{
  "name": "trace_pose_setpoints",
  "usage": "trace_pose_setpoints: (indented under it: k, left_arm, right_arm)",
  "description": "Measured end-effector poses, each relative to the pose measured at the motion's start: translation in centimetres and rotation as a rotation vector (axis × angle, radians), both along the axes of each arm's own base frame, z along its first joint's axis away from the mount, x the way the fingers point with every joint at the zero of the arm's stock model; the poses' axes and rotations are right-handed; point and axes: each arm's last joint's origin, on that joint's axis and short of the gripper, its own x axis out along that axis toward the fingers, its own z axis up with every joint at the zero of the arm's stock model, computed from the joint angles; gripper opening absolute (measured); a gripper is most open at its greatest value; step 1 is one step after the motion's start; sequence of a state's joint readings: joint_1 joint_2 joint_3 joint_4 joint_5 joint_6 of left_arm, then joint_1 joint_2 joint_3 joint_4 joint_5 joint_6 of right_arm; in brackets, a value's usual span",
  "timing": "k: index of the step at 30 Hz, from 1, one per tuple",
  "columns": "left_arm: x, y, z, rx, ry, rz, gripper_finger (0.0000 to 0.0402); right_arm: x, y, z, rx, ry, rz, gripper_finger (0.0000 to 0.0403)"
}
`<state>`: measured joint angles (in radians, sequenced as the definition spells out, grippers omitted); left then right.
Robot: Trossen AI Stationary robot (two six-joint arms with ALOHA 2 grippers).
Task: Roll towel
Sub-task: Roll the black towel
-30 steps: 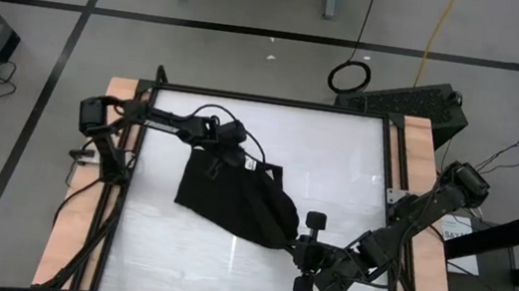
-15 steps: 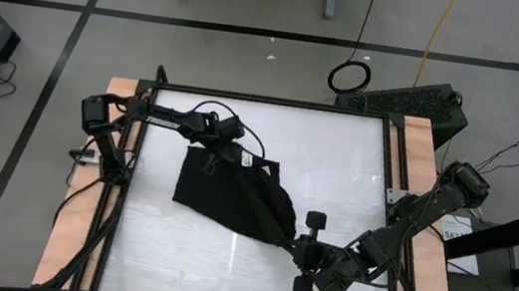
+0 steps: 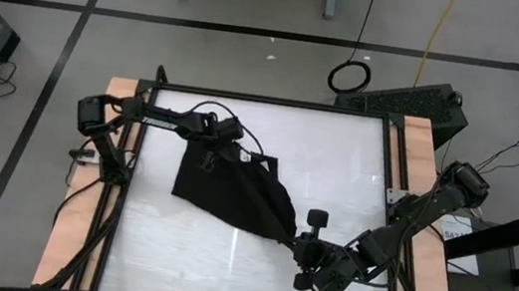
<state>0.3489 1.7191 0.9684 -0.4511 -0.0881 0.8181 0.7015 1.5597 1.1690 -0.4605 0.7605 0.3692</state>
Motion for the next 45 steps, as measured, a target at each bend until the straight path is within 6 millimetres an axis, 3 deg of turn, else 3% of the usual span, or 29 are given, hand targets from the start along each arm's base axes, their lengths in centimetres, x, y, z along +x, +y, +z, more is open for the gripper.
trace_pose_setpoints:
  k: [6,14,23,32,37,45]
  left_arm:
    - [-0.7,-1.5,3.1,0.123,-0.027,-0.003,0.0002]
    - [-3.0,-4.3,9.1,0.324,-0.175,0.082,0.0001]
    - [-8.3,-8.7,15.9,0.450,-0.487,0.236,0.0000]
    - [-13.8,-12.9,20.1,0.214,-0.852,0.187,0.0000]
    - [-15.7,-14.8,21.6,0.019,-0.993,0.022,0.0000]
    - [-17.2,-17.9,23.8,-0.212,-1.168,-0.331,0.0000]
  right_arm:
    - [-0.2,-0.3,-0.1,-0.041,0.005,-0.030,0.0000]
    - [-0.4,-0.8,-0.1,-0.175,-0.037,-0.119,0.0000]
    - [-1.1,-1.3,1.4,-0.327,-0.169,-0.251,0.0000]
    - [-2.6,-0.1,5.3,-0.312,-0.285,-0.135,0.0000]
    - [-3.7,0.8,7.8,-0.272,-0.360,0.015,0.0000]
    - [-5.4,1.4,11.1,-0.226,-0.501,0.283,0.0000]
